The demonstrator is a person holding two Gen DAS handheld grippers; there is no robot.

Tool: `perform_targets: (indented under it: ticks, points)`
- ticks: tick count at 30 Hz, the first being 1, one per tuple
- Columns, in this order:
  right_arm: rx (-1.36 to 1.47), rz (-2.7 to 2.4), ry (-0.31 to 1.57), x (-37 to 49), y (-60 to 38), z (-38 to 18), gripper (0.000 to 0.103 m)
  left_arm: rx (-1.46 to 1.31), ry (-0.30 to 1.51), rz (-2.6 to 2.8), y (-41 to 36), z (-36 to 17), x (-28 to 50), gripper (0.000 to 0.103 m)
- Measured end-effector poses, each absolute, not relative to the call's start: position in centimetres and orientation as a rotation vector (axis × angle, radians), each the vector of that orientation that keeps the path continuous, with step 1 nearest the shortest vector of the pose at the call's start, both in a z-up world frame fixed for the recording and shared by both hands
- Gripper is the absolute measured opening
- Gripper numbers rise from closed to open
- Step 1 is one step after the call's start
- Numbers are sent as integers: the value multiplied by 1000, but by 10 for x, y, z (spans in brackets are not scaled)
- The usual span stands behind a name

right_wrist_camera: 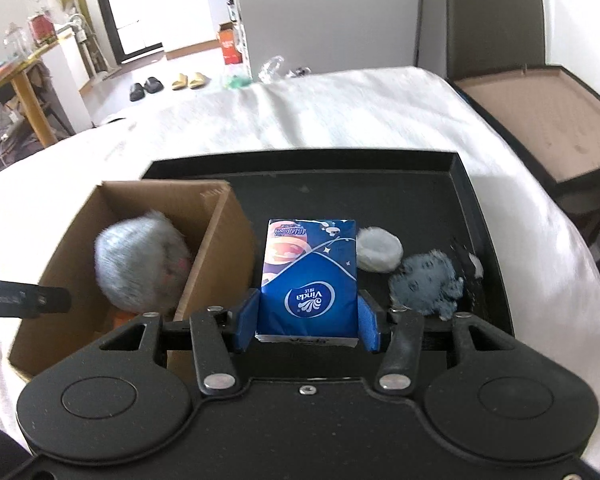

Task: Organize soft objects
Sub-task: 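Carry the blue tissue pack into the box and open the right tool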

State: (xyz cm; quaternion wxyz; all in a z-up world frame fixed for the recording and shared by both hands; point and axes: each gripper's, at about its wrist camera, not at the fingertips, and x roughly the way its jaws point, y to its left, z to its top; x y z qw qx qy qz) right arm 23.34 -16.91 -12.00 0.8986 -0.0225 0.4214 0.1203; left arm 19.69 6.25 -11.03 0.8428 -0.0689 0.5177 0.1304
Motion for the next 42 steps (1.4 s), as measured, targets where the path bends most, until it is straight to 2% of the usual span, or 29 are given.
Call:
perform_targets:
  ticks: [15, 20, 29, 31, 33, 42]
  points:
    - [-87, 320, 838, 226, -118, -92, 50, -243, 1066, 218, 82, -112, 190, 65]
    - [-99, 345, 835, 229, -101, -88, 50, -281, 1068, 191, 89, -119, 191, 60]
    - [-96, 384, 840, 238, -75, -88, 50, -333, 1102, 159, 99, -132, 196, 24]
    - [-97, 395, 844, 240, -73, -91, 55, -334, 1105, 164, 101, -134, 196, 12]
    - [-121, 369, 859, 241, -71, -96, 63, -337, 1105, 169, 103, -135, 196, 12]
    - [-104, 328, 876, 230, -97, -97, 63, -349, 1101, 171, 103, -134, 195, 12]
